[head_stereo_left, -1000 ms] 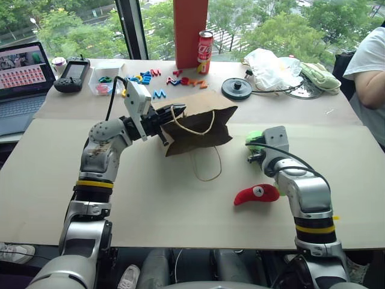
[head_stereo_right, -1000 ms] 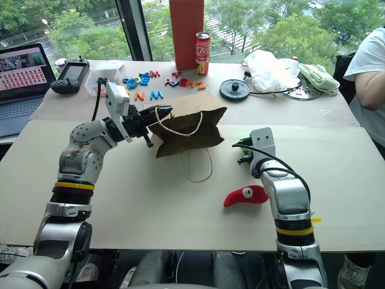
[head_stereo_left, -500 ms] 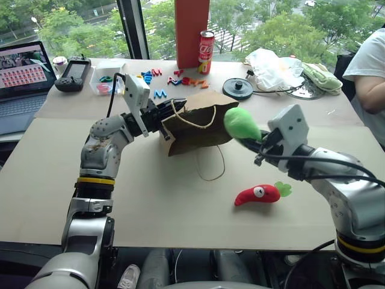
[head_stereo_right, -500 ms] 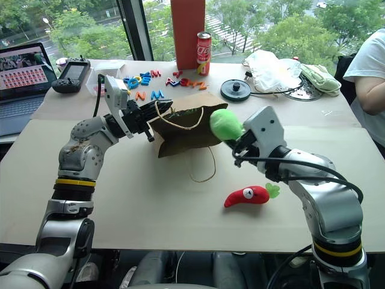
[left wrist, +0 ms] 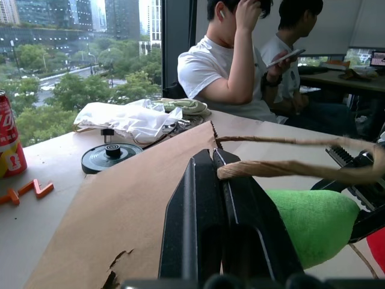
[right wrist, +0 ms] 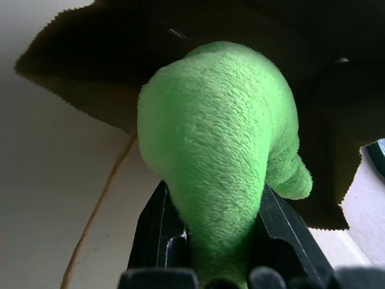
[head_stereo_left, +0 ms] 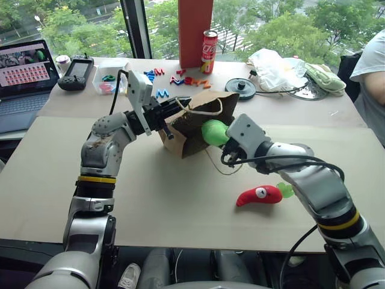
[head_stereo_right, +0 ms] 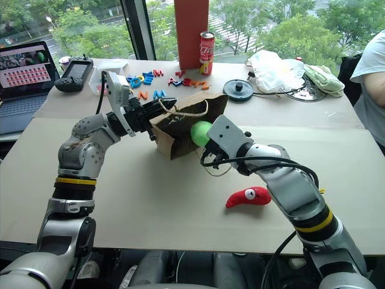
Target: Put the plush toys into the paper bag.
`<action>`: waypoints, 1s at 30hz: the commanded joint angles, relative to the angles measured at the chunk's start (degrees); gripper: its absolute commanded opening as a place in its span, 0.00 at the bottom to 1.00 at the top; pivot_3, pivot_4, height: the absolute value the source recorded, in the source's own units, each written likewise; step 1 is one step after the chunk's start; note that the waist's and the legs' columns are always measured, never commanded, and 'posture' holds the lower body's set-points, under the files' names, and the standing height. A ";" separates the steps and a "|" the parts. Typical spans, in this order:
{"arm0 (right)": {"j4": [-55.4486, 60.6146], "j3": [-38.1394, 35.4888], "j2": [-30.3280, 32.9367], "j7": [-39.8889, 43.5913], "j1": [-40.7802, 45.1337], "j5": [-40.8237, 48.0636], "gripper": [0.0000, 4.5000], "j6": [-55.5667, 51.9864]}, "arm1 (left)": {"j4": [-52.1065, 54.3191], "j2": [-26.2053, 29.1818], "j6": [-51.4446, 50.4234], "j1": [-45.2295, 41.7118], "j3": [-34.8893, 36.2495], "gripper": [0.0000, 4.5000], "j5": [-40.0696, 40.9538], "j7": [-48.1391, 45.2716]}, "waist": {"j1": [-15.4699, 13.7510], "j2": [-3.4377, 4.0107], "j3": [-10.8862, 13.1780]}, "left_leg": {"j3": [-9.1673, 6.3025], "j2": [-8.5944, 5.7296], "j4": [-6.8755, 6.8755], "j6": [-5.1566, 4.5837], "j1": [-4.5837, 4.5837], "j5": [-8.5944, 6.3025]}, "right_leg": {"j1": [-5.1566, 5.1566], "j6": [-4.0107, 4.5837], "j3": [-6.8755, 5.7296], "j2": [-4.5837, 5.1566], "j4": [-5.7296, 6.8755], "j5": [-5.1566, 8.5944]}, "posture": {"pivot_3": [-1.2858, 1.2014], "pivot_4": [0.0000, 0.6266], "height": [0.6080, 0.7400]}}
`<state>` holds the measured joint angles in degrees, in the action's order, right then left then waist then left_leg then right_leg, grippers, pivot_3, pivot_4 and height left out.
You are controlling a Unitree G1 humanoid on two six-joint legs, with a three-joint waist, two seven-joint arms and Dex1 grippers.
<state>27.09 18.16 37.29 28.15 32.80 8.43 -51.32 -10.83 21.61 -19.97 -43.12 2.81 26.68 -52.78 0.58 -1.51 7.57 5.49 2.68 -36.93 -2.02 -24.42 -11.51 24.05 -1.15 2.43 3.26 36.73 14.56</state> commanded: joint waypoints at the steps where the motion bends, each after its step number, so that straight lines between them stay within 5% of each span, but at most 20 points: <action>1: -0.55 1.32 1.61 0.92 1.49 -4.13 0.23 4.68 | 1.64 0.52 0.30 -1.46 0.81 0.00 0.59 -0.21 | 0.06 0.00 0.00 | 0.00 0.00 0.00 0.00 0.01 0.00 | 0.00 0.00 0.00 0.00 0.00 0.00 | 0.52 0.24 0.99; 8: -9.99 9.69 -3.71 0.69 9.72 -12.76 0.23 7.15 | 3.58 0.63 -0.44 -0.01 -1.37 0.00 1.11 -3.13 | 0.70 0.01 0.00 | 0.02 0.06 -0.01 0.00 0.08 0.00 | 0.02 0.01 0.07 -0.09 0.06 0.00 | 0.52 0.24 0.99; 14: -20.59 7.15 -11.73 -4.71 15.61 -16.48 0.23 4.05 | 4.95 0.47 -0.99 1.08 -2.23 0.00 1.31 -3.81 | 0.11 0.01 0.00 | 0.05 0.05 -0.01 0.02 0.04 0.01 | 0.03 0.02 0.02 -0.04 0.12 -0.01 | 0.52 0.24 0.99; 24: -17.85 -1.48 -16.93 -5.96 13.87 -14.16 0.94 -2.18 | 4.71 0.83 -1.28 1.34 -1.86 0.00 0.99 -3.79 | 0.16 0.01 0.00 | 0.01 0.05 0.01 0.02 -0.14 0.01 | 0.08 0.02 -0.06 -0.02 0.29 -0.01 | 0.52 0.24 0.99; 30: -3.97 -10.95 -15.85 1.80 10.18 -4.17 0.94 -12.05 | 4.09 1.54 -0.64 1.82 -1.54 0.00 0.46 -3.81 | 0.21 0.02 0.00 | -0.01 0.06 0.02 0.02 -0.13 0.01 | 0.08 0.02 -0.07 -0.03 0.32 -0.01 | 0.52 0.24 0.99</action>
<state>13.64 13.47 20.10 25.39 43.74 -1.95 -58.21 -8.20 22.23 -21.49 -41.53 0.32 27.08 -56.38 0.79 -1.50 7.58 5.49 2.73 -36.91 -2.00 -24.55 -11.50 24.14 -1.13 2.36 3.23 37.04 14.55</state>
